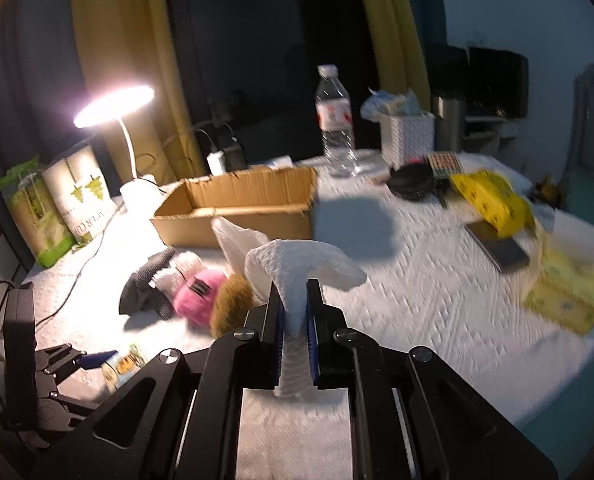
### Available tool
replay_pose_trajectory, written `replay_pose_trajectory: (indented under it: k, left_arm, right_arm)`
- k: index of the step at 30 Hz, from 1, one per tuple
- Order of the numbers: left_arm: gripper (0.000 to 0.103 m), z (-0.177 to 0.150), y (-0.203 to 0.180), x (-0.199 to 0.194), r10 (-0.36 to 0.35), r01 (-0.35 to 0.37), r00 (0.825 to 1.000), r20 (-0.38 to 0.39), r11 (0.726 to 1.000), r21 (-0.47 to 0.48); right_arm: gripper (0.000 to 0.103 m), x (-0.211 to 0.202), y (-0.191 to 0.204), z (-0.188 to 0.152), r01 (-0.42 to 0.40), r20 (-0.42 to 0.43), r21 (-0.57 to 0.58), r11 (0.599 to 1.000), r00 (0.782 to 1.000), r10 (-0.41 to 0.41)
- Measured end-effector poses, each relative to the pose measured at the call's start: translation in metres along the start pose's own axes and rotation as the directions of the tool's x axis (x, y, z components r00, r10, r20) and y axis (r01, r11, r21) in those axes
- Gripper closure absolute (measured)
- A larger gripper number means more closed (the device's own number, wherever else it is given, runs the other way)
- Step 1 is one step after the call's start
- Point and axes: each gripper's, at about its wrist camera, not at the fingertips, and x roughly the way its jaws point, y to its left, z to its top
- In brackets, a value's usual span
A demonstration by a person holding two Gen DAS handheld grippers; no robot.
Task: Organize soft objects
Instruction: 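Grasp the duck tissue pack with the left tool while the right tool grasps the white towel, then carry the tissue pack and towel into the cardboard box and release both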
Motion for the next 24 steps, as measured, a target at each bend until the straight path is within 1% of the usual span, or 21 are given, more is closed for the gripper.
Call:
replay_pose_trajectory:
  k: [1,2,3,4,5,7,8,11,16,24]
  left_arm:
    - [0.027,0.0,0.001,0.001,0.003,-0.003,1.0,0.007,1.0,-0.002]
    - [0.031,0.001,0.002,0.001,0.004,-0.004,1.0,0.013,1.0,-0.002]
    - [0.039,0.001,0.002,0.001,0.009,-0.009,1.0,0.021,1.0,0.001]
    - [0.053,0.0,0.002,0.001,0.024,-0.024,0.999,0.028,1.0,0.007]
    - [0.055,0.001,0.003,0.001,0.032,-0.033,0.999,0.032,0.999,0.008]
    - [0.055,0.004,0.008,0.001,0.002,-0.001,0.999,0.036,1.0,-0.008]
    - [0.055,0.005,0.01,0.0,-0.008,0.008,0.999,0.038,1.0,-0.017]
    - [0.056,0.008,0.012,-0.005,-0.026,0.028,0.998,0.051,0.999,-0.033]
    - [0.056,0.023,0.008,-0.026,-0.046,0.05,0.993,0.106,0.998,-0.032]
    - [0.056,0.056,0.002,-0.06,-0.062,0.065,0.975,0.214,0.998,-0.009]
  right_arm:
    - [0.081,0.0,-0.002,-0.004,0.012,-0.006,0.003,1.0,1.0,-0.012]
    - [0.07,0.001,-0.004,-0.007,0.023,-0.012,0.006,1.0,1.0,-0.023]
    - [0.069,0.001,-0.006,-0.01,0.029,-0.02,0.009,1.0,0.999,-0.029]
    - [0.069,0.001,-0.008,-0.013,0.027,-0.021,0.012,1.0,0.999,-0.027]
    - [0.069,0.0,-0.01,-0.017,0.027,-0.023,0.013,1.0,0.999,-0.027]
    - [0.082,-0.002,-0.01,-0.021,0.033,-0.023,0.0,0.999,0.999,-0.033]
    - [0.092,-0.003,-0.01,-0.022,0.031,-0.026,-0.006,0.999,0.999,-0.031]
    - [0.093,-0.01,-0.011,-0.018,0.021,-0.001,-0.003,1.0,1.0,-0.021]
    - [0.093,-0.031,-0.014,0.001,0.007,0.066,-0.009,1.0,0.998,-0.006]
    - [0.093,-0.054,-0.01,0.035,-0.005,0.155,-0.033,0.999,0.988,0.01]
